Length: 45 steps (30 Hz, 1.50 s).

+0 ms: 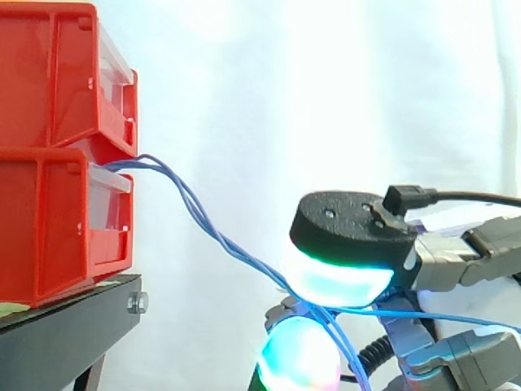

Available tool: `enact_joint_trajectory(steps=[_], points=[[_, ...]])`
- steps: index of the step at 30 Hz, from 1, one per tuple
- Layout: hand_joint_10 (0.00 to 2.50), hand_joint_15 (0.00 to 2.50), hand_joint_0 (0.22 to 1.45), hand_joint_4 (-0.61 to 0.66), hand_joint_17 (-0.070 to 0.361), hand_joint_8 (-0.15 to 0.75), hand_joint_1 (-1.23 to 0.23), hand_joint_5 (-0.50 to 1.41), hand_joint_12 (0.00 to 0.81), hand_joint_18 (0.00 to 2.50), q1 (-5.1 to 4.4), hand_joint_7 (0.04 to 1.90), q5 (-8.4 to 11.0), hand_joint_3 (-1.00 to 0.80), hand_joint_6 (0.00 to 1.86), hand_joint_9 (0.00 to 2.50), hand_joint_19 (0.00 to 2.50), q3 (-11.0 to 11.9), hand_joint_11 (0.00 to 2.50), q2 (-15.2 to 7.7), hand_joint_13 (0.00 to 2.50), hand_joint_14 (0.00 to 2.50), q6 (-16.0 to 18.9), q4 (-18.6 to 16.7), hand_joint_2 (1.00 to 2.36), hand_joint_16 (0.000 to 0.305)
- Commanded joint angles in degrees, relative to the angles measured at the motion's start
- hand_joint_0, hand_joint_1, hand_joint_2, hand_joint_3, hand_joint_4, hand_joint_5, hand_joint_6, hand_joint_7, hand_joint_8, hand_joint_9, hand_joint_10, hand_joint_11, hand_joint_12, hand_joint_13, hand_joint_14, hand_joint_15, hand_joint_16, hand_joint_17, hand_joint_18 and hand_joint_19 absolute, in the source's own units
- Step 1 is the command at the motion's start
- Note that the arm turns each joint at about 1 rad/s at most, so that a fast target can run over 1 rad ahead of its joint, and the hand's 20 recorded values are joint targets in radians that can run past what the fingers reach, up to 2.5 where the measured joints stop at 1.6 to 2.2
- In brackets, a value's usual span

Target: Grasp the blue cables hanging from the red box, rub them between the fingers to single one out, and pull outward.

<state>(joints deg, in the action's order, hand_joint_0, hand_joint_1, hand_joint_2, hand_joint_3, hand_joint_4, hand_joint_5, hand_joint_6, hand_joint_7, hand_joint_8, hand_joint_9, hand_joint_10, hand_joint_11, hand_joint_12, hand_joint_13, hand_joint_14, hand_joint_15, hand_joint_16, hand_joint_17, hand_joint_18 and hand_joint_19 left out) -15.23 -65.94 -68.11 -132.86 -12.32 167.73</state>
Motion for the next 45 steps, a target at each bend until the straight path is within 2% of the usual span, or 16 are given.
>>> enact_joint_trajectory(steps=[1, 5, 9, 13, 17, 22, 25, 31, 37, 45], points=[[0.03, 1.53, 0.60, 0.11, 0.105, 0.210, -0.64, -0.09, 0.300, 0.70, 0.03, 1.24, -0.07, -0.41, 0.67, 1.67, 0.73, 0.0, 1.56, 0.1, 1.51, 0.02, 0.0, 0.1, 1.01, 0.047], [0.02, 1.50, 0.61, 0.09, 0.105, 0.214, -0.64, -0.10, 0.311, 0.69, 0.03, 1.24, 0.20, -0.36, 0.71, 1.63, 0.72, 0.3, 1.58, 1.1, 1.48, 0.02, -0.1, 0.1, 1.01, 0.047], [0.02, 1.49, 0.61, 0.10, 0.108, 0.233, -0.65, -0.13, 0.311, 0.67, 0.11, 1.13, 0.28, -0.32, 0.78, 1.58, 0.72, 0.6, 1.63, 1.8, 1.44, 0.02, -0.3, 0.1, 1.01, 0.048], [0.02, 1.47, 0.61, 0.11, 0.110, 0.233, -0.68, -0.15, 0.317, 0.66, 0.11, 1.09, 0.37, -0.28, 0.81, 1.53, 0.72, 2.9, 1.62, 1.8, 1.41, 0.02, -0.4, 0.8, 1.02, 0.049], [0.02, 1.45, 0.61, 0.12, 0.113, 0.227, -0.72, -0.17, 0.323, 0.64, 0.11, 1.06, 0.46, -0.26, 0.83, 1.47, 0.71, 4.0, 1.60, 1.8, 1.37, 0.03, -0.5, 1.5, 1.02, 0.050], [0.02, 1.43, 0.63, 0.14, 0.113, 0.234, -0.76, -0.18, 0.325, 0.61, 0.20, 1.03, 0.46, -0.34, 0.84, 1.43, 0.70, 4.7, 1.58, 1.8, 1.35, 0.03, -0.5, 2.1, 1.01, 0.050], [0.02, 1.42, 0.58, 0.14, 0.115, 0.237, -0.77, -0.18, 0.339, 0.61, 0.11, 1.00, 0.46, -0.50, 0.84, 1.43, 0.70, 5.2, 1.58, 1.8, 1.34, 0.03, -0.4, 3.1, 1.00, 0.051], [0.02, 1.35, 0.51, 0.15, 0.124, 0.268, -0.68, -0.16, 0.368, 0.62, 0.38, 1.02, 0.11, -0.50, 0.82, 1.44, 0.68, 5.9, 1.53, 2.0, 1.32, 0.03, 0.3, 7.5, 1.00, 0.055], [0.02, 1.32, 0.51, 0.15, 0.124, 0.264, -0.65, -0.15, 0.371, 0.61, 0.73, 1.05, -0.16, -0.50, 0.80, 1.44, 0.69, 5.9, 1.50, 2.6, 1.30, 0.03, 0.5, 11.9, 1.00, 0.055], [0.02, 1.30, 0.52, 0.14, 0.123, 0.262, -0.59, -0.14, 0.368, 0.60, 1.26, 1.07, -0.24, -0.50, 0.78, 1.44, 0.69, 5.8, 1.51, 4.1, 1.30, 0.03, 0.4, 13.8, 1.00, 0.055]])
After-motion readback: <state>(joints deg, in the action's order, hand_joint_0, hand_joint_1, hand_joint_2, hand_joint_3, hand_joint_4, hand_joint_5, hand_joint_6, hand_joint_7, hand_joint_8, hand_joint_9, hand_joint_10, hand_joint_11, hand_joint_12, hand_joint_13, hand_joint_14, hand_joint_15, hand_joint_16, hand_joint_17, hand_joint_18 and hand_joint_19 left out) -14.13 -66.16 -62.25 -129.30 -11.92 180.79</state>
